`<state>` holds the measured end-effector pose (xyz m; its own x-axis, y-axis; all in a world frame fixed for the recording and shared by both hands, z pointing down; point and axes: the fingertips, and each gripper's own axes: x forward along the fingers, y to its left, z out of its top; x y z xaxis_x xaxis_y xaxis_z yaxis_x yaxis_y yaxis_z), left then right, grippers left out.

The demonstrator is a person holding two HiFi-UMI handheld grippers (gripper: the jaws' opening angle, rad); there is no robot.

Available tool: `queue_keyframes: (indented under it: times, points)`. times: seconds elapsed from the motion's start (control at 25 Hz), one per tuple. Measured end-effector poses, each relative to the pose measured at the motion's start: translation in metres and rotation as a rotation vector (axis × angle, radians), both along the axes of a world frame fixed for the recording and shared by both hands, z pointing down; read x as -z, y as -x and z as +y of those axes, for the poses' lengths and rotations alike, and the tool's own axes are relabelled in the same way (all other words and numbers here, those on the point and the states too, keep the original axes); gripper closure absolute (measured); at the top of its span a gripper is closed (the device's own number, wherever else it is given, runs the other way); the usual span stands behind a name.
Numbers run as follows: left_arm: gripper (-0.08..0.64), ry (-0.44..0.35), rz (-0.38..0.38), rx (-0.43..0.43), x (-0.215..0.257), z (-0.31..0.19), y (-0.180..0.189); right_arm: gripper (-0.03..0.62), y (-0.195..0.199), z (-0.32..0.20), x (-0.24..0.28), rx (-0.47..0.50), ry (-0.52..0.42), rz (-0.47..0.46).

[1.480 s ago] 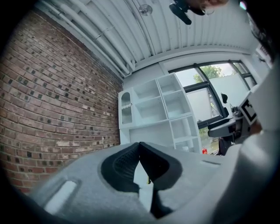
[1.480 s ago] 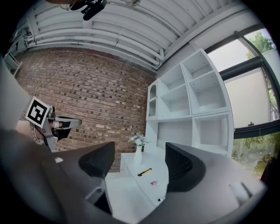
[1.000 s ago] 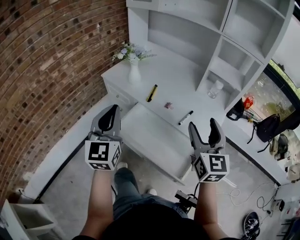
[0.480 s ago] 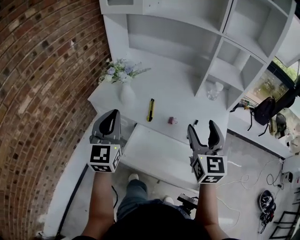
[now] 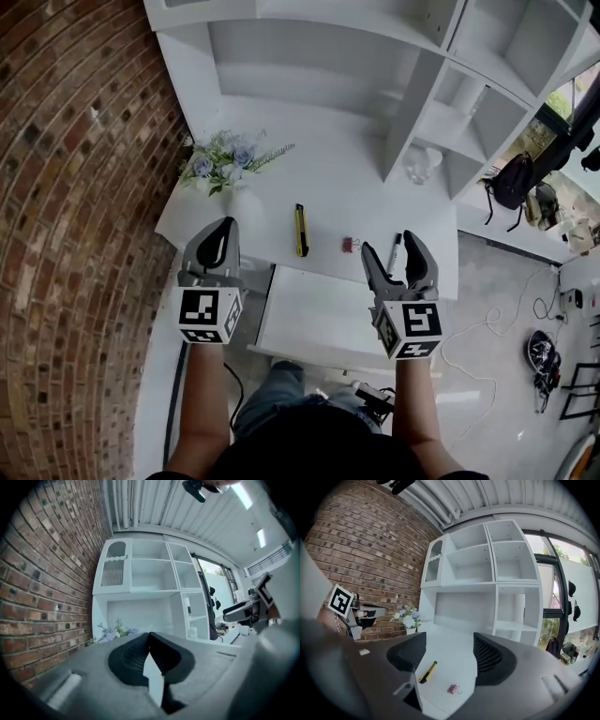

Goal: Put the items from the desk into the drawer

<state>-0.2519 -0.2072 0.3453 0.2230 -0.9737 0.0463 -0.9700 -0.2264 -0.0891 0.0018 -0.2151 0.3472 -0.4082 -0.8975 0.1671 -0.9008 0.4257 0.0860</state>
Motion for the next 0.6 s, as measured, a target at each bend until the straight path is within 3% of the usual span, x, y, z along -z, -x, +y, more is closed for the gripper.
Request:
queue_keyframes:
  times: [0.32,0.6]
  points:
    - [0.561,0.028,0.019,-0.061,-0.019,-0.029,0.028,0.289,0.049,-0.024,-0.037,-0.025,0.105,-0.051]
    - [0.561,0.042,0.039,-0.083,-0.03,-0.04,0.037,0.301,0.085,-0.053,-0.08,-0.01,0.199,-0.023]
